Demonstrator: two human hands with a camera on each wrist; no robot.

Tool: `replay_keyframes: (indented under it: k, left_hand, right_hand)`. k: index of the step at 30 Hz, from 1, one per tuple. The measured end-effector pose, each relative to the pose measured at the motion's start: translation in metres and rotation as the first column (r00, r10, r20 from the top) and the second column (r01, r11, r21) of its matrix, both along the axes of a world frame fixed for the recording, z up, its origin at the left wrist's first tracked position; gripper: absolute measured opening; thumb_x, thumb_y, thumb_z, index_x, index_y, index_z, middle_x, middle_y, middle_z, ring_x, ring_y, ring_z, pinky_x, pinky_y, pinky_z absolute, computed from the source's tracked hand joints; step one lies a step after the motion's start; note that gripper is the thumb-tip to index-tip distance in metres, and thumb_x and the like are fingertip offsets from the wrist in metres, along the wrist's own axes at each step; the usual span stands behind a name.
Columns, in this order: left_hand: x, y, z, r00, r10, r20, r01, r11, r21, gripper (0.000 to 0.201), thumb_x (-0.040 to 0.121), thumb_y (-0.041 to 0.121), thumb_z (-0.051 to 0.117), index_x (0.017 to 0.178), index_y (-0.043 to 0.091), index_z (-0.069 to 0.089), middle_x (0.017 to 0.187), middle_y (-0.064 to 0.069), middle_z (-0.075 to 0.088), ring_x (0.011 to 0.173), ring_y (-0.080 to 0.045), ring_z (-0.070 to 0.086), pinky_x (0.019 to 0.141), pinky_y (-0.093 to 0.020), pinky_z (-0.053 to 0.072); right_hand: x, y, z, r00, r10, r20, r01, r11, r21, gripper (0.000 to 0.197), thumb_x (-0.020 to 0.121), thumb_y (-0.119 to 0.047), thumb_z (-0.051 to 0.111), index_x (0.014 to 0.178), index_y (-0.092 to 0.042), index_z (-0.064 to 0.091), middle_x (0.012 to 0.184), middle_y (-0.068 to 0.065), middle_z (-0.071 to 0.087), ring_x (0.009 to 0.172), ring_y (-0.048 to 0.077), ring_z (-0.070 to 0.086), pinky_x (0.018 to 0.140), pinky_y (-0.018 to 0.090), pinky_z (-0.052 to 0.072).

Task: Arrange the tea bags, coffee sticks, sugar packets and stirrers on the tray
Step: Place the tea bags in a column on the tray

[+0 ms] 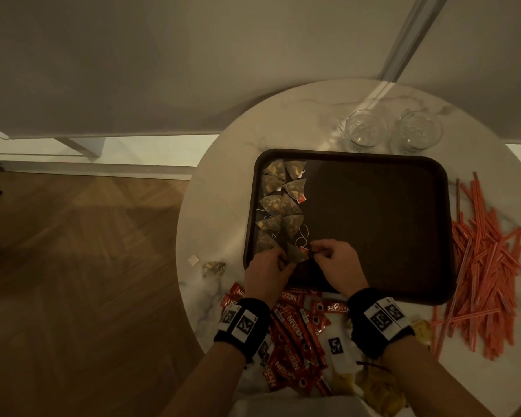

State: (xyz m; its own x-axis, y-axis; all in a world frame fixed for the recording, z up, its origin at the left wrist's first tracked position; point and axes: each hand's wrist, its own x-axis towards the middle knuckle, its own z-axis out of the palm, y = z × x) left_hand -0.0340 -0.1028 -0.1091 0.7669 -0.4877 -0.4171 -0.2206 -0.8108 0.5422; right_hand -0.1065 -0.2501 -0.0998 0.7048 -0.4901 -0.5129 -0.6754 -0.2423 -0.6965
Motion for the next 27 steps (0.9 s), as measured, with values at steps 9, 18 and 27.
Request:
replay_keyframes:
  k: [9, 18, 27]
  left_hand:
    - [0.010, 0.002, -0.004, 0.993, 0.097, -0.073, -0.102, 0.991, -0.081, 0.012, 0.092, 0.028, 0.067, 0.093, 0.017, 0.067, 0.081, 0.005, 0.068, 0.065, -0.005, 0.064, 0.068, -0.025, 0.058]
    - [0.003, 0.003, -0.006, 0.972, 0.208, -0.106, -0.223, 0.962, -0.158, 0.013, 0.091, 0.026, 0.070, 0.092, 0.013, 0.071, 0.073, 0.007, 0.068, 0.057, -0.002, 0.064, 0.060, -0.016, 0.055]
    - [0.007, 0.002, -0.001, 0.992, 0.100, -0.070, -0.109, 0.985, -0.132, 0.013, 0.094, 0.020, 0.065, 0.102, 0.012, 0.071, 0.091, 0.003, 0.070, 0.073, -0.002, 0.063, 0.073, -0.017, 0.055]
  right_hand:
    - [0.003, 0.006, 0.000, 0.983, -0.183, 0.022, 0.173, 0.956, 0.239, 0.029, 0.094, -0.001, 0.055, 0.118, -0.011, 0.067, 0.108, -0.002, 0.069, 0.104, 0.010, 0.064, 0.097, 0.031, 0.052]
    - [0.004, 0.010, 0.009, 0.936, -0.351, -0.012, 0.310, 0.807, 0.502, 0.034, 0.094, 0.003, 0.052, 0.125, -0.009, 0.060, 0.116, 0.004, 0.066, 0.110, 0.015, 0.062, 0.091, 0.028, 0.052]
    - [-0.005, 0.032, 0.007, 0.891, -0.443, -0.105, 0.414, 0.694, 0.589, 0.040, 0.095, 0.004, 0.048, 0.135, -0.001, 0.050, 0.111, 0.014, 0.070, 0.104, 0.021, 0.068, 0.086, 0.028, 0.055]
